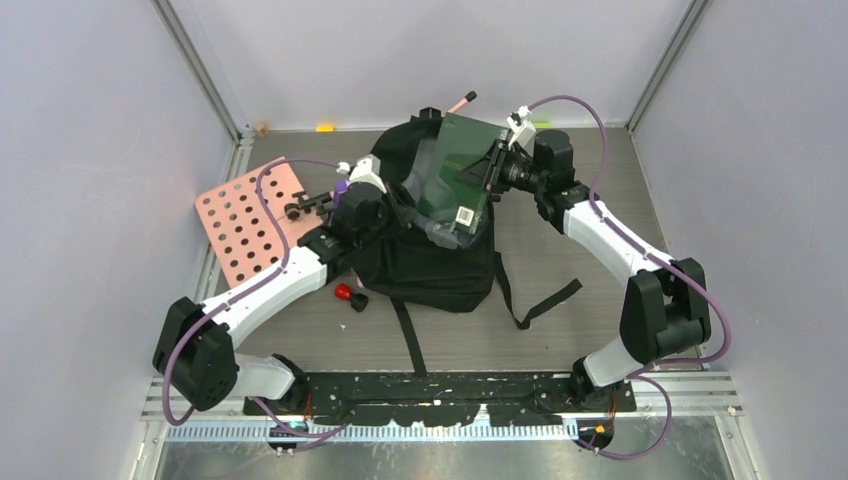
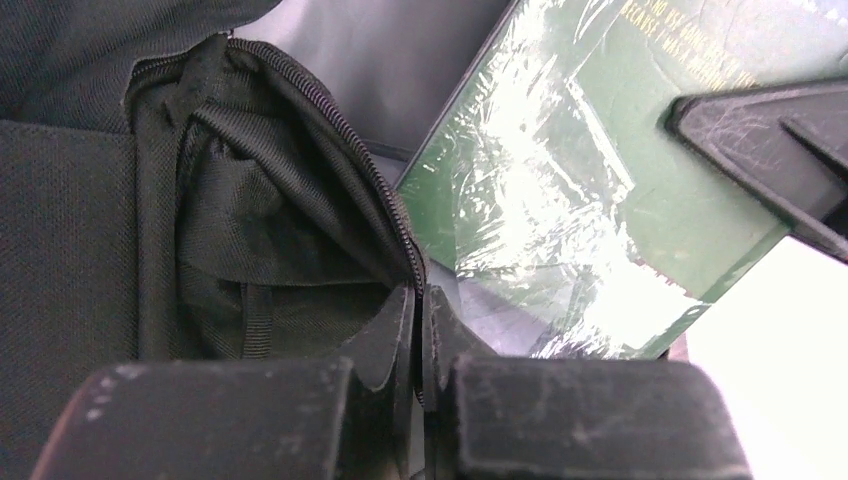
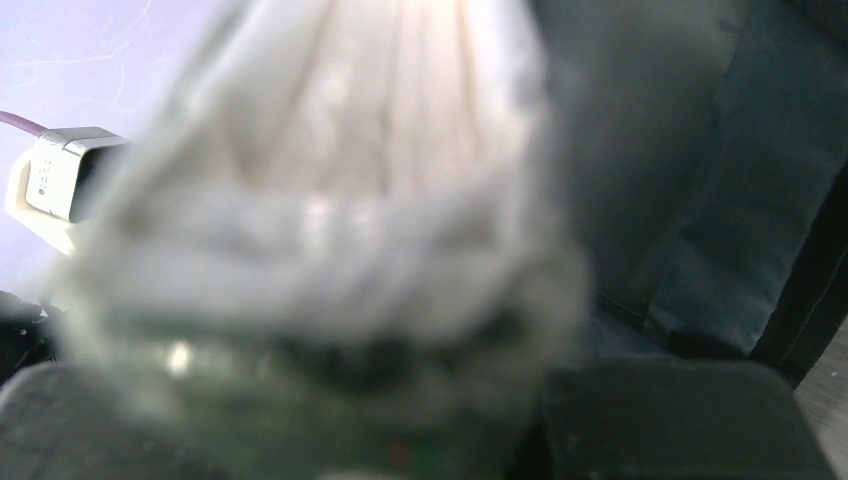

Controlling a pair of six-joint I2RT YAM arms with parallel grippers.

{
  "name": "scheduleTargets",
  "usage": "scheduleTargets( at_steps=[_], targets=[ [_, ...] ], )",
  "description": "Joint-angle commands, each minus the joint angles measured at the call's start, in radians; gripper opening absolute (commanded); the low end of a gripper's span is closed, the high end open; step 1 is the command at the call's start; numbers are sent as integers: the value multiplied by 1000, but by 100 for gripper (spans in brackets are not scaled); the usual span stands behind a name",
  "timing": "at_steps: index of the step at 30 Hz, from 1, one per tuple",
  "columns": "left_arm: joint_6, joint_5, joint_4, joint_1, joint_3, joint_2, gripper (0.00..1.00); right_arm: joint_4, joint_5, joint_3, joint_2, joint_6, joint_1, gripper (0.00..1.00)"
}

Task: Pack the student bag
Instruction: Place the book in the student bag.

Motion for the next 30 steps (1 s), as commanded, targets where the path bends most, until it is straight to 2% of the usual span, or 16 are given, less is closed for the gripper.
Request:
scheduleTargets(
  at_steps=[1,5,11,20,23,24,25,26,27,28,29,30],
  targets=[
    [4,48,32,-3,60,-67,0,16,6,153,-17,-96,0,0],
    [61,109,-85,-4,167,-98,0,31,-28,261,77,-104,-25,0],
    [74,162,-53,3,221,-102,0,8,-213,409,245,-129,-34,0],
    [109,219,-11,107,327,-34,0,117,-429,265,228,-30,-21,1],
    [124,245,8,132,353,-6,0,53,-466,246,223,-85,-5,1],
    [126,254,13,142,364,7,0,-18,-446,246,222,-110,1,2],
    [128,260,15,148,373,16,0,-91,-431,247,222,-164,4,6],
    [130,261,15,156,378,24,0,-134,-390,251,220,-186,5,16],
    [130,263,17,162,386,31,0,-170,-362,254,218,-228,5,23],
    [134,263,18,168,392,37,0,-237,-311,262,208,-248,5,37],
    [136,262,17,174,396,43,0,-285,-287,267,201,-275,4,45],
    [137,263,14,179,400,49,0,-302,-242,279,185,-286,4,60]
  ],
)
